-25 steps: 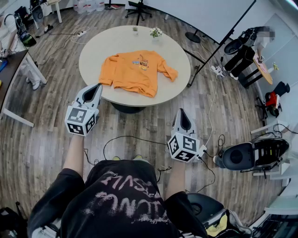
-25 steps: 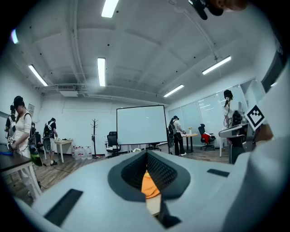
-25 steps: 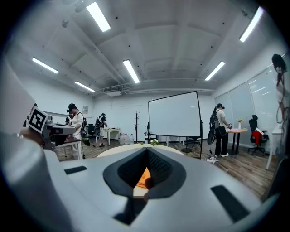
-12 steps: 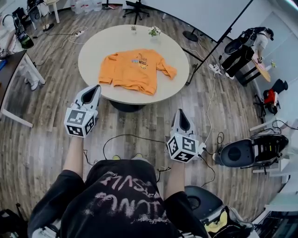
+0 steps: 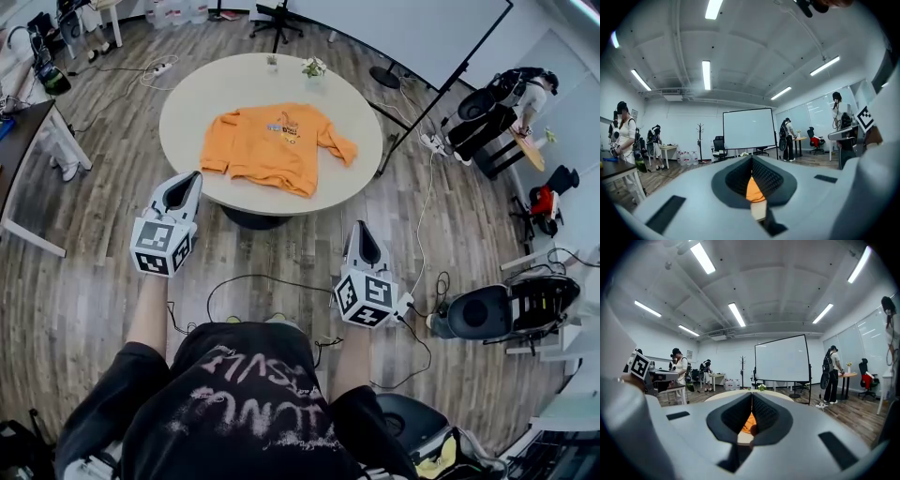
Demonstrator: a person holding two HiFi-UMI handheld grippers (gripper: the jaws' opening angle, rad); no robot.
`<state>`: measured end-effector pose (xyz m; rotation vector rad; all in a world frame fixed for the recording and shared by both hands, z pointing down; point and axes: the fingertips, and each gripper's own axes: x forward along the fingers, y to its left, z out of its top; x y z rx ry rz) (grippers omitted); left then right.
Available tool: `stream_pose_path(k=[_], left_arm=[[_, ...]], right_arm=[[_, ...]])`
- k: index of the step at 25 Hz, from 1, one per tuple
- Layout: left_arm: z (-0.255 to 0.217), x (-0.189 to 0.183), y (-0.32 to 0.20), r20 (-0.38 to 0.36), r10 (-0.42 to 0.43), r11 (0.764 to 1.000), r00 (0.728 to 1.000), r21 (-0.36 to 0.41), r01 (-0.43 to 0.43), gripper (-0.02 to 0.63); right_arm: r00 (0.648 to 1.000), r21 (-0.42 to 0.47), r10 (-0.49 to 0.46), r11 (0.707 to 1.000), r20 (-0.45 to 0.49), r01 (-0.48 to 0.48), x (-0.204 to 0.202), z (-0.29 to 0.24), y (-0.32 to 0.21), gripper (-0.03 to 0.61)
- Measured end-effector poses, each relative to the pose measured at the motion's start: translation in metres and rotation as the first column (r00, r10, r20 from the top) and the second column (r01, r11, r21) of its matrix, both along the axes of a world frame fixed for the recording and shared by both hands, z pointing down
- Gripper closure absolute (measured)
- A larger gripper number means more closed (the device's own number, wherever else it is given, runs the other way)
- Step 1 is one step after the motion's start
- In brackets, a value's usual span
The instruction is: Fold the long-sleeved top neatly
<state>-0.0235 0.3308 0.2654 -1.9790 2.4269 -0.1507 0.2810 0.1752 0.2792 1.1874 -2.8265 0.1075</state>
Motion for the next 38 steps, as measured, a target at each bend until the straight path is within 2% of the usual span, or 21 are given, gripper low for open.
stream_pose_path(k=[6,8,11,23,38], left_arm=[[-0.003,-0.002,-0.006,0.008,0.011,1.0,1.0,-0.012,-0.011,0.595],[-0.002,-0.003,-0.007,0.007,0.016,1.0,1.0,-0.014,-0.016,0.546],[0.001,-0.004,-0.007,0.012,0.022,1.0,1.0,-0.01,-0.022,0.508],[0.007,-0.007,-0.013,0.007,0.033,0.999,0.999,-0.025,-0.033,0.463],[0.023,-0.016,-0.027,-0.019,0.057,0.996,0.998,-0.063,-0.059,0.459]], right_arm=[[1.0,-0.005,-0.006,1.0,-0.009,0.006,-0.007,-0.002,-0.004,0.54],[1.0,-0.004,-0.008,1.0,-0.01,0.008,-0.009,0.0,-0.004,0.526],[1.0,-0.003,-0.013,1.0,-0.01,0.013,-0.011,0.002,-0.003,0.503],[0.999,-0.02,-0.027,0.999,-0.036,0.027,-0.017,0.01,-0.004,0.396],[0.998,-0.041,-0.009,0.999,-0.063,0.007,-0.021,0.018,-0.016,0.393]])
